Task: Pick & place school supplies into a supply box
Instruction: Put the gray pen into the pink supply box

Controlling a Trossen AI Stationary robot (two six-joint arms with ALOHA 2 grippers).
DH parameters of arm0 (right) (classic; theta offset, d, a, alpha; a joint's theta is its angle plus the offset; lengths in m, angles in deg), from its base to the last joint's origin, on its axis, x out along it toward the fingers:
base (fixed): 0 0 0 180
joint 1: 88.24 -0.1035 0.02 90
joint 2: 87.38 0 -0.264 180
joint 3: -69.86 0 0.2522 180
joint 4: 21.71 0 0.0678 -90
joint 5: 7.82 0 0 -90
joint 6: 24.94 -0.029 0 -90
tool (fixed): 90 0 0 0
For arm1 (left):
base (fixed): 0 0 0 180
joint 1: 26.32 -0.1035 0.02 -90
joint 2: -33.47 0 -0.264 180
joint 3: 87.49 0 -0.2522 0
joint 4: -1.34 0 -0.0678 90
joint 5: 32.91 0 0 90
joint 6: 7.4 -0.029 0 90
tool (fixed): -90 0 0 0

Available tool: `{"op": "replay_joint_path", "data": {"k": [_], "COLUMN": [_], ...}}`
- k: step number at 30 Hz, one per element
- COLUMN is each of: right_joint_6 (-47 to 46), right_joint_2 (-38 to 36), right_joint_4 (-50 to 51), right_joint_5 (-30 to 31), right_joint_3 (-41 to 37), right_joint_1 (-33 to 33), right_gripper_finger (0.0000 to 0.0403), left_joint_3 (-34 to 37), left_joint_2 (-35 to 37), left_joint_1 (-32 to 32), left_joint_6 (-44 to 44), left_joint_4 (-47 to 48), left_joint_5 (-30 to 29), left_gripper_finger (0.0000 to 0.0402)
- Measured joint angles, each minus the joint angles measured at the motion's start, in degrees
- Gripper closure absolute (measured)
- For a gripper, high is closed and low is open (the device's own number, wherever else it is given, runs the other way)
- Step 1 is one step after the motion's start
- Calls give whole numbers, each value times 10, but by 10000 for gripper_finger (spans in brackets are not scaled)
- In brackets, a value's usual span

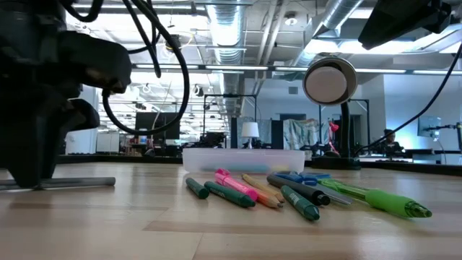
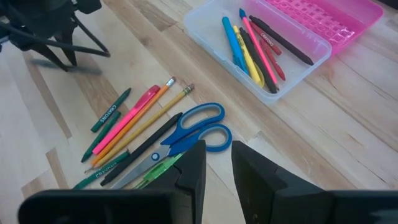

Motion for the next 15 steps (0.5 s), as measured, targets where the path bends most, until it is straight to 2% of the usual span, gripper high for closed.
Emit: {"op": "replay_joint_path", "data": {"k": [4, 10, 15], "right_joint_6": [0, 0, 1], "right_joint_2": [0, 0, 0], "right_joint_4": [0, 0, 0], "right_joint_5": [0, 0, 0], "right_joint_3": [0, 0, 0], "right_joint_1": [4, 14, 21], "right_gripper_finger": [333, 333, 333], "left_joint_3": [-1, -3, -4], "left_joint_2": [1, 1, 1], "left_joint_1": [3, 2, 2], "left_joint_6": [-30, -20, -9], "left_joint_4": [16, 19, 26], "left_joint_5": [-12, -11, 2], "left_gripper_finger": [330, 329, 307]}}
